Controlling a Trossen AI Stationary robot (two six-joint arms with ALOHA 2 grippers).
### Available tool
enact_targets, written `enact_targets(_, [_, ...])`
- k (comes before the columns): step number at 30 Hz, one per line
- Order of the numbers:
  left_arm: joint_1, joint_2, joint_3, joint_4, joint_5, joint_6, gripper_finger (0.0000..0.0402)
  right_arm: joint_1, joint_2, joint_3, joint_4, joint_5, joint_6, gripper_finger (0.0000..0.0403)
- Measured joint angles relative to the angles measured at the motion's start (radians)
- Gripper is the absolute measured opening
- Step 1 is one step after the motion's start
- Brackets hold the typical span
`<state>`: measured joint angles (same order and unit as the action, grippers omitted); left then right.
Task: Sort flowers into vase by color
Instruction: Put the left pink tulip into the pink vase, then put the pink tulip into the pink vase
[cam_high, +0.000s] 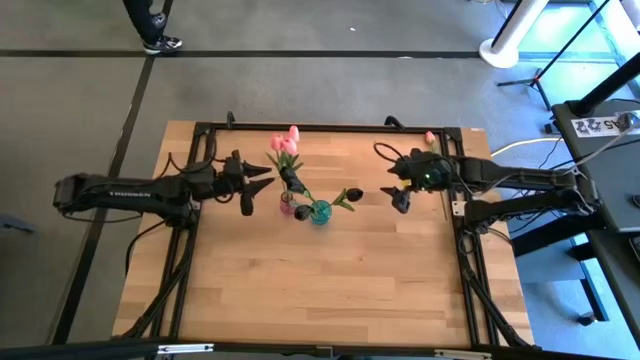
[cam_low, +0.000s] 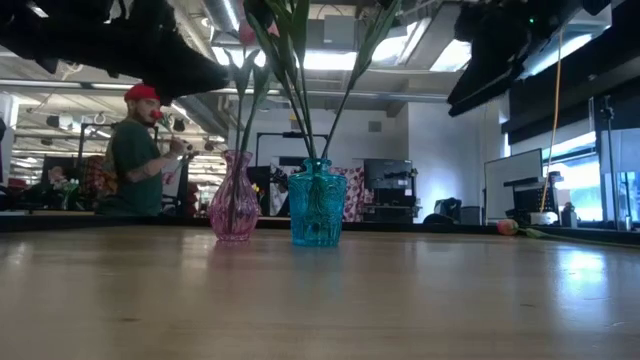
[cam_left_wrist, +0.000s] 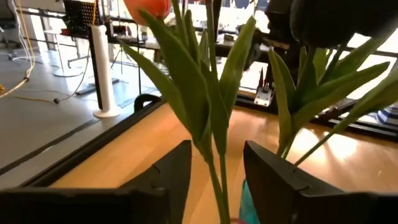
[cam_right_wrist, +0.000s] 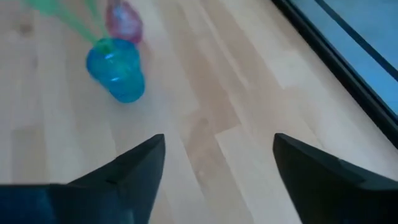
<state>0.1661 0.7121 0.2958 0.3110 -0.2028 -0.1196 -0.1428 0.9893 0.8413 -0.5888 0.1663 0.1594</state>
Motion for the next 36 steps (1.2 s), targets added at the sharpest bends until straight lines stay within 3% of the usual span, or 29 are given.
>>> enact_targets(5, [-0.004,-0.102,0.025,-0.163,0.001,0.002,0.0156,-0.102,0.02,0.001,0.008,0.008,0.099,0.0334])
enact_targets(10, [-0.004,-0.191,0.084,-0.293,0.034,0.002,0.0156,-0.293,0.084,0.002,-0.007,-0.002,0.15,0.0327])
enact_targets(18, [-0.092,-0.227,0.085,-0.292,0.145,0.022,0.0145,-0.637,0.306,0.002,-0.009,0.05,0.148,0.0287])
enact_targets(25, [-0.278,-0.177,0.084,-0.196,0.145,0.039,0.0132,-0.793,0.529,0.031,-0.078,0.078,0.173,0.0264])
enact_targets(29, [-0.373,-0.137,0.084,-0.158,0.136,0.052,0.0129,-0.849,0.603,0.074,-0.107,0.104,0.213,0.0235])
enact_targets(36, [-0.503,-0.003,0.084,-0.081,0.076,0.052,0.0129,-0.899,0.721,0.256,-0.216,0.146,0.308,0.0141])
